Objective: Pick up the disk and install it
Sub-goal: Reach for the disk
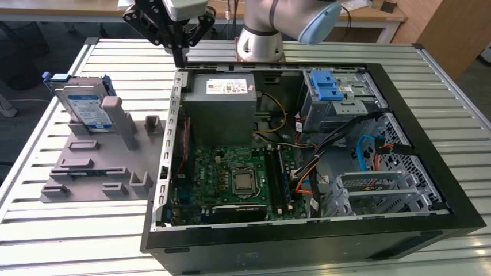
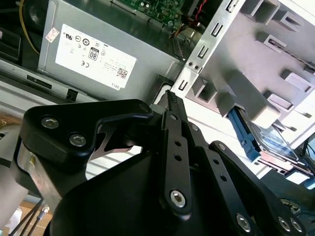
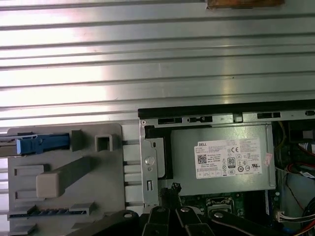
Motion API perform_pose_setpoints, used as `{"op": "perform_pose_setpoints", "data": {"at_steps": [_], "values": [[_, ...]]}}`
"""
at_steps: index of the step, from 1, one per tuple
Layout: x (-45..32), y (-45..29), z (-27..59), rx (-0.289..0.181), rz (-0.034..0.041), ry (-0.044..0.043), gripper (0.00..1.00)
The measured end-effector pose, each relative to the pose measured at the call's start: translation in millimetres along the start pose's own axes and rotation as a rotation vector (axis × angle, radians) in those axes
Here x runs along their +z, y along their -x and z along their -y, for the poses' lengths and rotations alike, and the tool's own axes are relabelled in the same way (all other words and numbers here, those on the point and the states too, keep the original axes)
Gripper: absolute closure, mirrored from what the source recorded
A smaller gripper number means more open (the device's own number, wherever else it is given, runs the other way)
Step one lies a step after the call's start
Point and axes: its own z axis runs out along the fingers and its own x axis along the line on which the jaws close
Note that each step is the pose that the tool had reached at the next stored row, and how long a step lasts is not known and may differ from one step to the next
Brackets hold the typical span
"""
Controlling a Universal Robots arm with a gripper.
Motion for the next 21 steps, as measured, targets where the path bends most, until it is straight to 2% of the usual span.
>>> {"op": "perform_pose_setpoints", "data": {"at_steps": [21], "values": [[0.0, -27.9, -7.5, 0.000, 0.0000, -0.0001, 0.89]]}}
